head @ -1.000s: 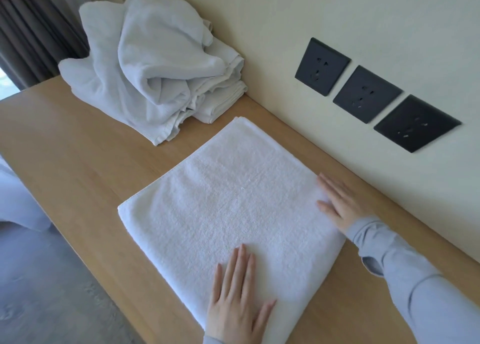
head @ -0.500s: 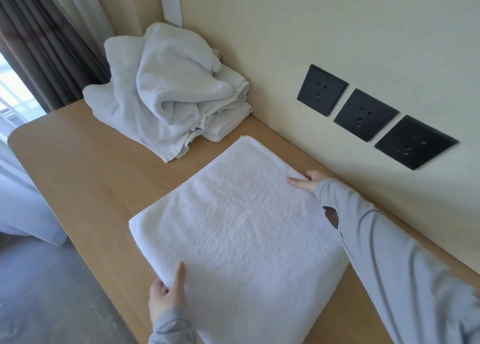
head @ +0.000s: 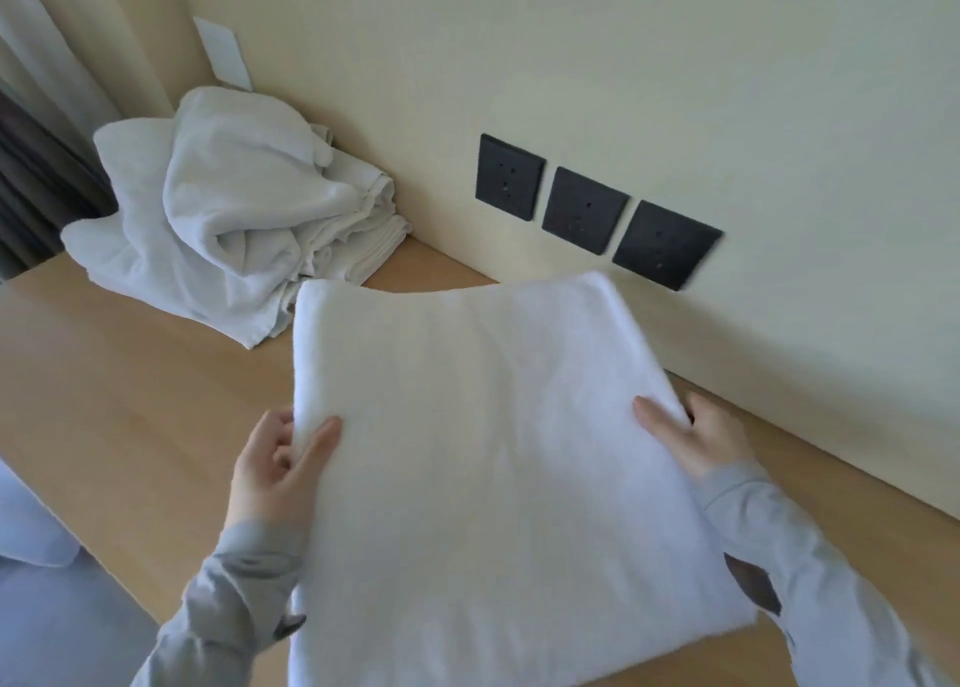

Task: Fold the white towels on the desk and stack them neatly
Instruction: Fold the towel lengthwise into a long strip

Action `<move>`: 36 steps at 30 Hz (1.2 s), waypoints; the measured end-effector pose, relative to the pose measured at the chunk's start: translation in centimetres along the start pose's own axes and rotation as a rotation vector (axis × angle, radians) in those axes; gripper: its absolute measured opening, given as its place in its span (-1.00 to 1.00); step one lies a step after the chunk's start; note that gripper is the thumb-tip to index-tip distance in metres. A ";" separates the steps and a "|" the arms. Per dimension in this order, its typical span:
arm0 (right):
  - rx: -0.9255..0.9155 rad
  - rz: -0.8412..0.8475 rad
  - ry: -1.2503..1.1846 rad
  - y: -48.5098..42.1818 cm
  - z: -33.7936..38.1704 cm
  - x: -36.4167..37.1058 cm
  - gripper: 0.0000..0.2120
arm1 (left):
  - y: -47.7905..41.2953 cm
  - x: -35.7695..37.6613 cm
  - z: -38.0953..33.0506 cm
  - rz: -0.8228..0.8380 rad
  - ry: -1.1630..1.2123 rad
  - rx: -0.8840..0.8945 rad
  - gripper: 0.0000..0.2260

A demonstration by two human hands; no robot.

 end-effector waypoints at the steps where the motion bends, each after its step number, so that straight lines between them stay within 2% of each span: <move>1: 0.027 -0.070 -0.016 1.7 -1.0 -1.2 -0.64 | -0.7 0.8 -1.1 0.066 -0.033 0.027 -0.88; 5: 0.232 -0.247 -0.206 8.8 -6.1 -3.6 -0.68 | -2.1 4.6 -3.6 0.302 -0.197 0.090 -0.79; 8: 0.347 -0.378 -0.240 12.5 -9.7 -4.2 -0.66 | -2.2 8.1 -2.9 0.442 -0.290 0.090 -0.74; 11: 0.464 -0.339 -0.156 13.8 -12.5 -3.4 -0.67 | -2.4 11.4 -0.8 0.564 -0.378 0.045 -0.67; 13: 0.486 -0.328 -0.017 14.3 -13.9 -2.5 -0.70 | -2.2 13.0 1.1 0.558 -0.506 0.027 -0.64; 14: 0.470 -0.384 0.104 14.6 -14.3 -2.2 -0.69 | -1.7 13.4 2.0 0.516 -0.606 0.057 -0.62; 16: 0.359 -0.533 0.376 15.3 -14.3 -1.6 -0.59 | 0.5 13.7 2.8 0.398 -0.797 0.250 -0.56; 18: 0.150 -0.595 0.500 16.1 -11.8 0.2 -0.47 | 4.5 13.8 3.0 0.420 -0.895 0.613 -0.49; 19: 0.035 -0.559 0.542 16.2 -10.1 1.7 -0.43 | 6.7 13.9 3.1 0.518 -0.923 0.761 -0.46; 21: -0.138 -0.337 0.593 16.2 -7.5 5.5 -0.40 | 10.5 14.0 3.9 0.741 -0.992 0.958 -0.43; 22: -0.175 -0.242 0.620 16.2 -6.9 7.0 -0.43 | 11.4 13.9 4.3 0.817 -1.028 1.000 -0.43; 24: -0.163 -0.174 0.670 16.2 -7.9 7.8 -0.48 | 10.3 12.9 5.0 0.900 -1.084 0.978 -0.42; 27: -0.034 -0.227 0.665 17.4 -13.1 5.4 -0.43 | 5.6 10.0 7.0 0.859 -1.080 1.052 -0.43; 29: 0.035 -0.184 0.629 18.6 -15.8 4.0 -0.42 | 3.5 8.8 7.7 0.884 -1.108 1.097 -0.45; 36: 0.064 -0.068 0.654 19.3 -15.5 2.6 -0.34 | 3.4 8.6 6.7 0.968 -1.142 1.154 -0.40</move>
Point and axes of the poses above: each hand's wrist, its own y-axis away from the middle knuckle, its own x-axis out of the palm, z = x × y, the point moved 1 cm from there along -y, towards the middle knuckle, and after that the axes turned 5 degrees about -z, right-handed, at the moved point
